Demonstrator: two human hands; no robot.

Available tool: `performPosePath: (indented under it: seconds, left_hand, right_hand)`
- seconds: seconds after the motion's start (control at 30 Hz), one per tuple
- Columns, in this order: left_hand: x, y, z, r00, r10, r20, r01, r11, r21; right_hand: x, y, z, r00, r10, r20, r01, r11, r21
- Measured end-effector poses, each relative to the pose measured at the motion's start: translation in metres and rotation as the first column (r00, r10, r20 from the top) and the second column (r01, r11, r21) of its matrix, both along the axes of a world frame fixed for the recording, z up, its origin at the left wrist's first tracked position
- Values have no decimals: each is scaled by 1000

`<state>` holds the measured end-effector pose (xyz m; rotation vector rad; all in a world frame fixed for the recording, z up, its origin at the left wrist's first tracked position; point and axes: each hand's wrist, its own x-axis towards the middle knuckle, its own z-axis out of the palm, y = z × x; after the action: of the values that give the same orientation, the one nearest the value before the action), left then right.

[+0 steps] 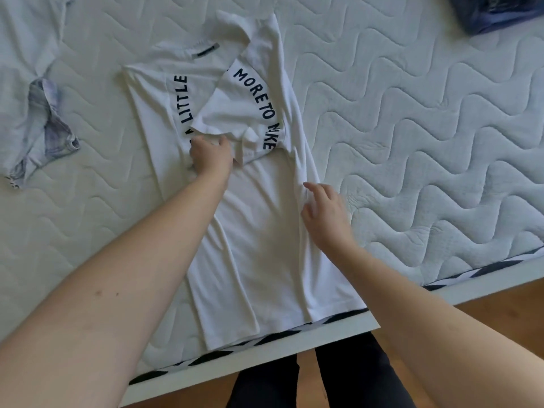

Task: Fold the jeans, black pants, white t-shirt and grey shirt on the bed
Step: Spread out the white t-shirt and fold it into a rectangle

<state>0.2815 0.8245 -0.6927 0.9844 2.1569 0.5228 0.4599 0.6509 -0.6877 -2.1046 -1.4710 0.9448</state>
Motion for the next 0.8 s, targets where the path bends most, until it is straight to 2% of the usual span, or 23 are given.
performPosePath:
  seconds: [0.1, 0.2, 0.3, 0.37, 0.5, 0.57, 0.67, 0.8]
  left_hand:
    - [-1, 27, 1, 973, 191, 132, -171, 973, -154]
    - [0, 43, 1, 926, 274, 261, -228, 954, -194]
    - [4, 52, -3, 914, 296, 277, -230, 941, -248]
    - [7, 56, -3, 929, 266, 259, -216, 955, -205]
    - [-5, 55, -2, 972, 149, 182, -165, 983, 77]
    - [-21, 51, -2, 983, 138, 124, -156, 976, 154]
    - [-48, 50, -4, 989, 99, 109, -118, 977, 178]
    - [-70, 57, -8, 946, 123, 300, -149, 987, 65]
  right_hand:
    - [-2, 12, -5, 996, -36, -79, 32, 998, -55]
    - [-3, 16, -11, 995, -57, -82, 49, 995, -86]
    - [-3, 20, -13, 994, -76, -77, 68, 992, -108]
    - [-4, 22, -14, 994, -82, -69, 74, 991, -113]
    - [-8, 25, -12, 995, -92, -35, 88, 990, -114]
    - [-9, 27, -12, 998, -64, 11, 65, 992, -112]
    - [-12, 28, -13, 995, -9, 98, 22, 990, -136]
    - [-14, 30, -15, 979, 72, 191, -38, 983, -179]
